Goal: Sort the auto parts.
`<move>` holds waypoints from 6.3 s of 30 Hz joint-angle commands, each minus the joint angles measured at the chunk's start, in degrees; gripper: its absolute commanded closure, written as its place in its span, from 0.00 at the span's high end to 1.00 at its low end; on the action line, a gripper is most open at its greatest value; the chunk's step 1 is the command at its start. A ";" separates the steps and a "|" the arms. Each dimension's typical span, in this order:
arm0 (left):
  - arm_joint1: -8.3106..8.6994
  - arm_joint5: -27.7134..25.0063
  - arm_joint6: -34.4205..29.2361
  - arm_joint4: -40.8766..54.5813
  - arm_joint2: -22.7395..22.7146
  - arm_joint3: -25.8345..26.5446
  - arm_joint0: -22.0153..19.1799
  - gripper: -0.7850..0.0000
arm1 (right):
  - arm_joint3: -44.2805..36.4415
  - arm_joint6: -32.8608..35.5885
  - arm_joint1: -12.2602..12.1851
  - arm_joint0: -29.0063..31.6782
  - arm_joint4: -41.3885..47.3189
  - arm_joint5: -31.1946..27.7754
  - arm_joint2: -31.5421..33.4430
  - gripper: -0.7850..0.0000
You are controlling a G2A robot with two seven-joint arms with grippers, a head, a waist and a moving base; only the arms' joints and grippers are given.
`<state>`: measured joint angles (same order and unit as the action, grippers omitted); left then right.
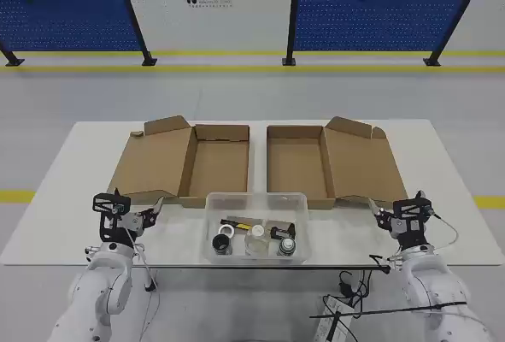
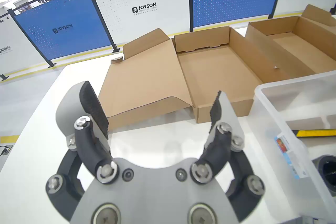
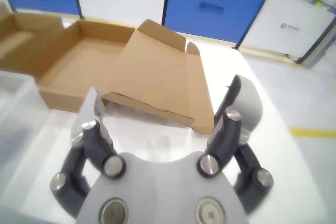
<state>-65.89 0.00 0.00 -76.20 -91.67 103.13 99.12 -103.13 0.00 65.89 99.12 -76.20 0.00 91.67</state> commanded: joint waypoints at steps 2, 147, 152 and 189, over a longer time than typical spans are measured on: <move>0.00 0.00 0.00 0.00 0.00 0.00 0.00 1.00 | 0.00 0.00 0.00 0.00 0.00 0.00 0.00 1.00; -0.85 -15.00 -23.92 17.26 22.38 17.23 -9.84 0.00 | 0.00 0.00 0.00 0.00 0.00 0.00 0.00 1.00; -0.52 -16.01 -27.84 25.36 20.34 21.45 -7.73 0.00 | 0.00 0.00 0.00 0.00 0.00 0.00 0.00 1.00; 2.12 -21.47 -44.96 58.43 8.23 22.03 -12.21 0.00 | 0.00 0.00 0.00 0.00 0.00 0.00 0.00 1.00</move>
<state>-63.77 -20.96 -46.30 -14.40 -83.82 125.56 87.05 -103.13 0.00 65.89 99.12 -76.20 0.00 91.67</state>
